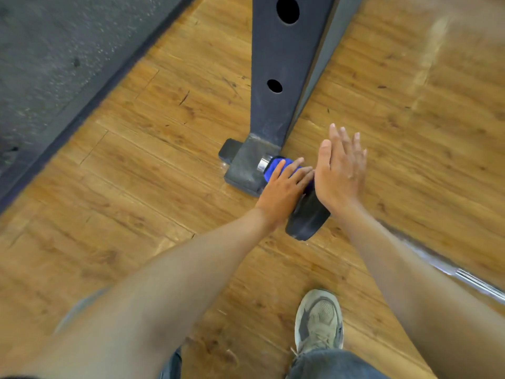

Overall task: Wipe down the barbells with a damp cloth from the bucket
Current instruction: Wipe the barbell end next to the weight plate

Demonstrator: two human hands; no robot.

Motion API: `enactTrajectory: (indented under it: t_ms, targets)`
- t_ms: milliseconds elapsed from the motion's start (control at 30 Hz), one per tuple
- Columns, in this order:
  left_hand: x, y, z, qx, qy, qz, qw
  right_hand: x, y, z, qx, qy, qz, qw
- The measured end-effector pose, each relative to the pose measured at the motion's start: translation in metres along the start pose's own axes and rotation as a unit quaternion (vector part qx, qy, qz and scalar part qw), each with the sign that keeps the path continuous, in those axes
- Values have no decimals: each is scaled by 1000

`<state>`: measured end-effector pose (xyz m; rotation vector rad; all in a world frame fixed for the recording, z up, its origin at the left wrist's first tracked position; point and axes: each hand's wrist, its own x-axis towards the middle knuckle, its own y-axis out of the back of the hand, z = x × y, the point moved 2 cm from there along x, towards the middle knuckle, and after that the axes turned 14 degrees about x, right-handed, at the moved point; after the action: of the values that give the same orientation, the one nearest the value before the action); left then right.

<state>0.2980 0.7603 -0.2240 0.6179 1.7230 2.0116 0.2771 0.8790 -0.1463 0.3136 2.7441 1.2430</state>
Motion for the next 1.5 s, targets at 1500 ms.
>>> enactTrajectory:
  t_ms: [1500]
  targets:
    - [-46,15,-20,20,69,-64,995,-23,-11,-13,-49,-50,-58,996]
